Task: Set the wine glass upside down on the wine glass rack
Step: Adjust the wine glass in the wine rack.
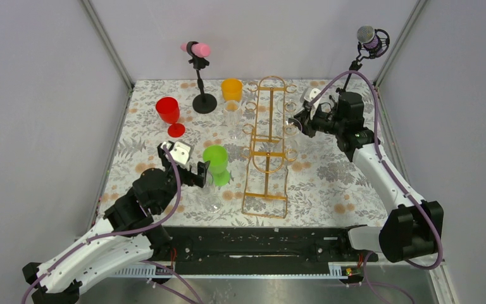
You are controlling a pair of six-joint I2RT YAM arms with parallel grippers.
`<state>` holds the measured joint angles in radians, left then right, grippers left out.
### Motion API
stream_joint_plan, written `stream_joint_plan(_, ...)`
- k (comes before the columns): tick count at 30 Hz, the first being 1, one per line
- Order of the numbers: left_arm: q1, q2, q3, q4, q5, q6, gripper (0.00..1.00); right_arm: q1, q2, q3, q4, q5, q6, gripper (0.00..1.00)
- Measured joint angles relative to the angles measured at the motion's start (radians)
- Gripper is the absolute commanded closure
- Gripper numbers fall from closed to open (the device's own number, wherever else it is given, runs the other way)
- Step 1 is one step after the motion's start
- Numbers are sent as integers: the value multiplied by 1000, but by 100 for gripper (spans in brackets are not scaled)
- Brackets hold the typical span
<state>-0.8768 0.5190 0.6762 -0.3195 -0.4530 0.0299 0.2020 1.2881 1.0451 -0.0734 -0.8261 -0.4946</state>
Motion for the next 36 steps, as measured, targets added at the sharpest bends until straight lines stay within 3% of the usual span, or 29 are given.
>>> stream_joint_plan(7, 0, 0, 0, 0, 0, 0, 13, 3, 7, 0, -21, 22, -29, 100)
stream_joint_plan(9, 0, 0, 0, 0, 0, 0, 13, 4, 7, -4, -14, 24, -32, 92)
stream_joint_plan(13, 0, 0, 0, 0, 0, 0, 13, 6, 7, -32, 49, 23, -24, 61)
stream_joint_plan(21, 0, 0, 0, 0, 0, 0, 13, 8, 7, -91, 175, 34, 26, 38)
stream_joint_plan(25, 0, 0, 0, 0, 0, 0, 13, 8, 7, -102, 225, 47, 51, 32)
stream_joint_plan(36, 0, 0, 0, 0, 0, 0, 13, 7, -64, -174, 295, 105, 87, 30)
